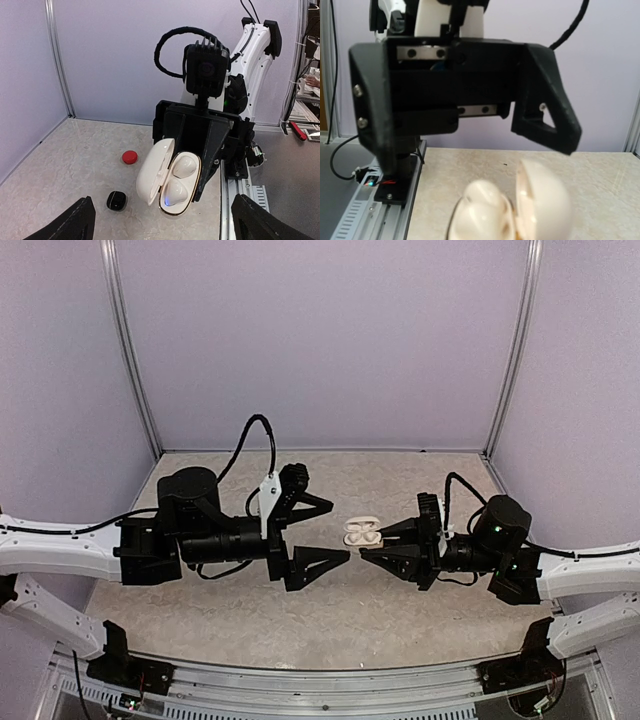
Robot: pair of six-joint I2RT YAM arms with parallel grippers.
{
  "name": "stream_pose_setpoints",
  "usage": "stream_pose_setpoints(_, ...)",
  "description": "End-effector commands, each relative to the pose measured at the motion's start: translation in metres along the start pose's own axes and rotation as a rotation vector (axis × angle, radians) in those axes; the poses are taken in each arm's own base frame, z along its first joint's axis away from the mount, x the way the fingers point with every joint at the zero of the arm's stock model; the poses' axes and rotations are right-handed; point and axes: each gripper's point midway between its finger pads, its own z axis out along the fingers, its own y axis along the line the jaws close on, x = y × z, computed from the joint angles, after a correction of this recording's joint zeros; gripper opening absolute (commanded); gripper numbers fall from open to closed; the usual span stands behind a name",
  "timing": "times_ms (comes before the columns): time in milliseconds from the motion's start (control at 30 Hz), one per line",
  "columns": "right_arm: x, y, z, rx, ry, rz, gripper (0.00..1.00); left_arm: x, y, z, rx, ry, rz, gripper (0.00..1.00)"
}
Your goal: Insert the wireless bluetooth earbuds into the charging case
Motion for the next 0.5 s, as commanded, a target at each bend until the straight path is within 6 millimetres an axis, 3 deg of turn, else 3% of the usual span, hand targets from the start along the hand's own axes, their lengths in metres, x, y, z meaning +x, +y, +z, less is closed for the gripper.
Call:
stream_pose_setpoints(0,-0.017,0.002,0.001,-0.018,-0.040,-0.011,0.00,-0.004,-0.013,0.005,0.078,-0.018,0.029,0.94)
stream_pose_setpoints(233,-0.016,0.003,0.003,-0.025,-0.036,-0.011,0.00,0.002,-0.026,0.018,0.137,0.003,0.058,0.91)
stream_pose_setpoints(467,-0.011,0.000,0.002,-0.002,-0.024,-0.001,0.00,-0.005,-0.046,0.010,0.189,-0.042,0.126,0.89)
